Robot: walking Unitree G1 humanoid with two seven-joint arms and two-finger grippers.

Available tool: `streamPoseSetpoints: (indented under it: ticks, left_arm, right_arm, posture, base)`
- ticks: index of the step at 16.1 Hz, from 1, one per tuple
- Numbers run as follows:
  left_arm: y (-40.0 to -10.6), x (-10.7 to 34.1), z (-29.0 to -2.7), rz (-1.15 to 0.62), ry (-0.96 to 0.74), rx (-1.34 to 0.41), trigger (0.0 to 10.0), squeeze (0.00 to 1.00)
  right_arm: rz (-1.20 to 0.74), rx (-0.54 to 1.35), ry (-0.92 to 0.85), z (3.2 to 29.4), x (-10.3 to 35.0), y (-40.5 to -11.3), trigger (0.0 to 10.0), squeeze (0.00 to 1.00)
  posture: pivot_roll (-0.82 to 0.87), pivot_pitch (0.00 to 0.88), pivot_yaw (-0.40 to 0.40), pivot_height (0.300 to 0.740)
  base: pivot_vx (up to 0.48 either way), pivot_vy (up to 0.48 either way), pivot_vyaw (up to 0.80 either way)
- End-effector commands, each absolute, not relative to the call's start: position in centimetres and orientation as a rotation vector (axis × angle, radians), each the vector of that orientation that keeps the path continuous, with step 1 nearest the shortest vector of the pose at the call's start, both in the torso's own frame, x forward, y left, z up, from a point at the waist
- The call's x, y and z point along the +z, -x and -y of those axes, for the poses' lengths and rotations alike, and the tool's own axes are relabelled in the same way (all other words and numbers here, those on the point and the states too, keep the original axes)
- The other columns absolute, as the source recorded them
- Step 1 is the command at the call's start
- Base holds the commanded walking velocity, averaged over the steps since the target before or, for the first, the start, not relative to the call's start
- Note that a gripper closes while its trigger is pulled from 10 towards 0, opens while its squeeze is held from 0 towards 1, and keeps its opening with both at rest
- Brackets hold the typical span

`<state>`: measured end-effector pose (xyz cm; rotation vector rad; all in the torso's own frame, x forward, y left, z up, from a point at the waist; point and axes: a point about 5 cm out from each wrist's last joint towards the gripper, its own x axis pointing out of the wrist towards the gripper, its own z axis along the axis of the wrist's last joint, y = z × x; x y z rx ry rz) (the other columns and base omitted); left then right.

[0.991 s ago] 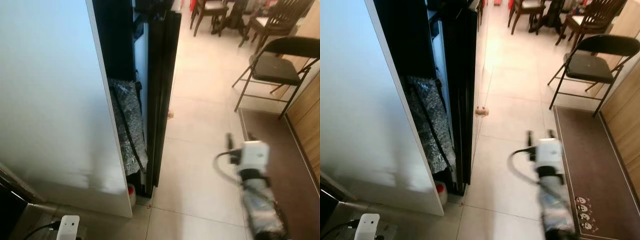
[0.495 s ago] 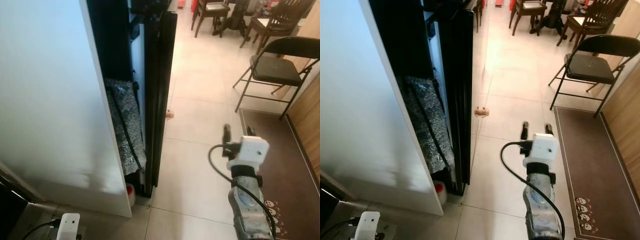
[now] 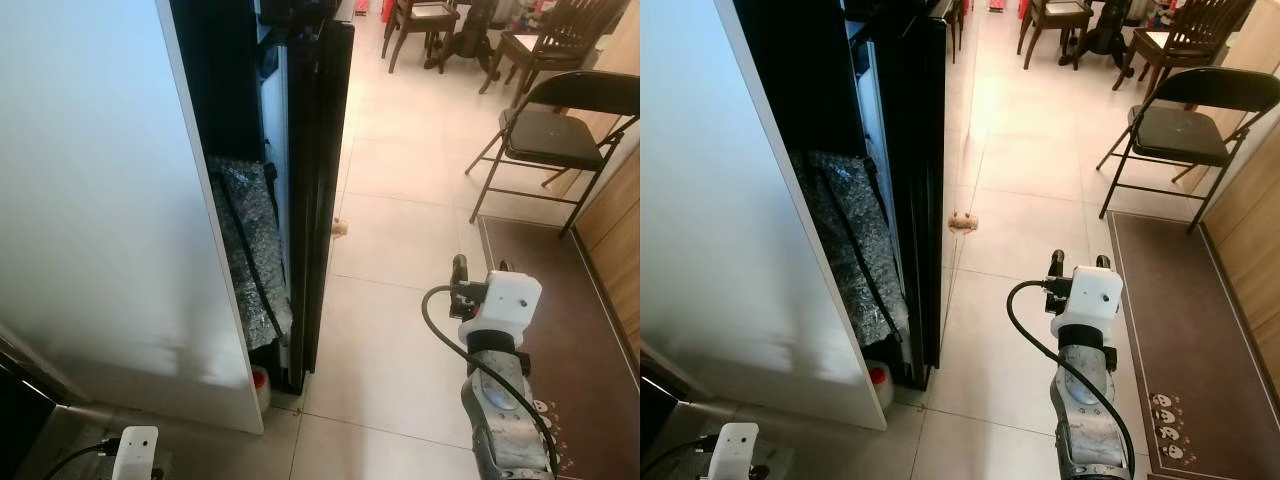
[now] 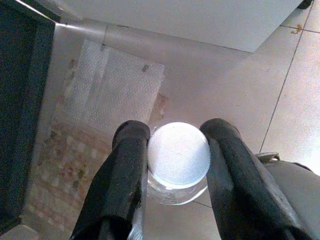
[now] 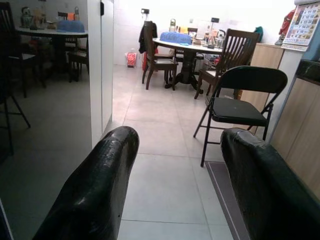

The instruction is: Restocking fridge

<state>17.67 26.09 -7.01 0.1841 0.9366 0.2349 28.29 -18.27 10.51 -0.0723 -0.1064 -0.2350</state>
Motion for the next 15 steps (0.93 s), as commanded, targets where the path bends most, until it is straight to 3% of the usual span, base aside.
streamPoseSetpoints:
  ticks: [1,3,15]
  left_arm:
    - [-17.1,-7.3,-26.2,-0.961,-0.178,0.245,10.0,0.00]
    - [-17.1,-7.3,-26.2,-0.961,-0.176,0.247,10.0,0.00]
    - [-17.0,-7.3,-26.3,-0.968,-0.177,0.247,10.0,0.00]
  right_arm:
    - [0.130,-0.242,0.069,18.5,11.3,-28.4,10.0,0.00]
    - [0.107,-0.313,-0.067,19.3,11.2,-28.6,10.0,0.00]
    - [0.097,-0.285,-0.031,19.6,11.5,-29.0,10.0,0.00]
  posture:
    - [-0.13,0.055,-0.040,0.740]
    - [-0.13,0.055,-0.039,0.740]
    - [-0.13,0.051,-0.032,0.740]
  base:
    - [0.000,0.304,0.00]
    - [0.000,0.304,0.00]
    - [0.000,0.290,0.00]
